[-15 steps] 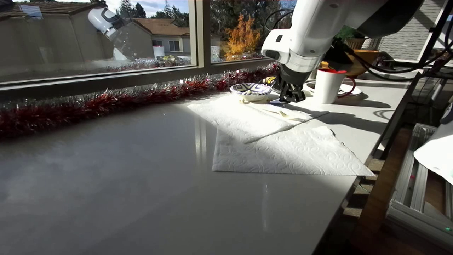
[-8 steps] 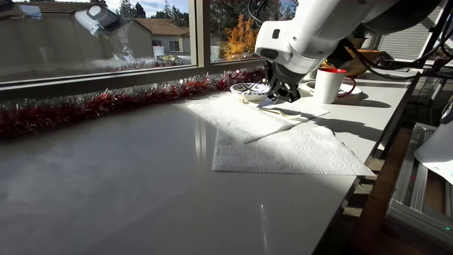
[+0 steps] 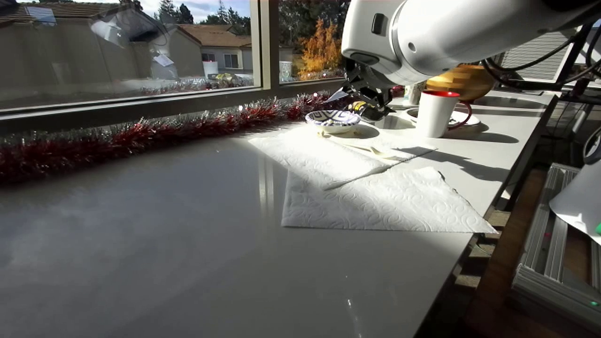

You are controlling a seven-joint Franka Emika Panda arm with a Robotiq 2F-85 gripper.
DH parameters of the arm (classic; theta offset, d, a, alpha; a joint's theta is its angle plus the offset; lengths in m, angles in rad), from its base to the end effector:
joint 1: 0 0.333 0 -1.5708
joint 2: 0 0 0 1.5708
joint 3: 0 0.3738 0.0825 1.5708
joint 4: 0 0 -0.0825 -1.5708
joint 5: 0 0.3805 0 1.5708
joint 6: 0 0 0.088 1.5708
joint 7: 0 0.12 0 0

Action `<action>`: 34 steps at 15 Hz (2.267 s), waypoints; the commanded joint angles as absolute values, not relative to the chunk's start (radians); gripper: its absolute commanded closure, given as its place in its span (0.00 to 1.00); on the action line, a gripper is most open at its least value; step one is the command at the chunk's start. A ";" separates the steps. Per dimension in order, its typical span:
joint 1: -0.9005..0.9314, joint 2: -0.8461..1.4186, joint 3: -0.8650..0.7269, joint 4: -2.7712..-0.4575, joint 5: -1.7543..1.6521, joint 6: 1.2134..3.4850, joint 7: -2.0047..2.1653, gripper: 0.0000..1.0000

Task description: Move the blue packet to the left side of blue plate

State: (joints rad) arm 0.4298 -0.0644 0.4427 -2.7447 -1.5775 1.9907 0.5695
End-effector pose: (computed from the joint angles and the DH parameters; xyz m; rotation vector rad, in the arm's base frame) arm 0.2885 0.2268 0.2916 1.3574 1.3768 0.3715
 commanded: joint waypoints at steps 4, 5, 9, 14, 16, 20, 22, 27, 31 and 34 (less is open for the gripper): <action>0.411 0.034 0.413 -2.746 -2.036 1.904 0.812 1.00; 0.402 0.052 0.403 -2.746 -2.094 1.923 0.871 1.00; 0.382 0.065 0.391 -2.746 -2.100 1.970 0.921 0.99; 0.363 0.088 0.381 -2.745 -2.170 1.998 0.958 1.00; 0.354 0.099 0.372 -2.733 -2.214 2.025 0.969 1.00; 0.326 0.112 0.354 -2.721 -2.339 2.049 0.997 1.00; 0.307 0.130 0.340 -2.706 -2.405 2.056 1.021 1.00; 0.265 0.206 0.320 -2.655 -2.544 2.055 1.084 1.00; 0.272 0.257 0.350 -2.616 -2.509 2.045 1.086 1.00; 0.269 0.278 0.370 -2.600 -2.509 2.072 1.089 1.00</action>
State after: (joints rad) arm 0.2731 0.2479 0.3511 -2.6281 -2.5087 2.0430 1.0738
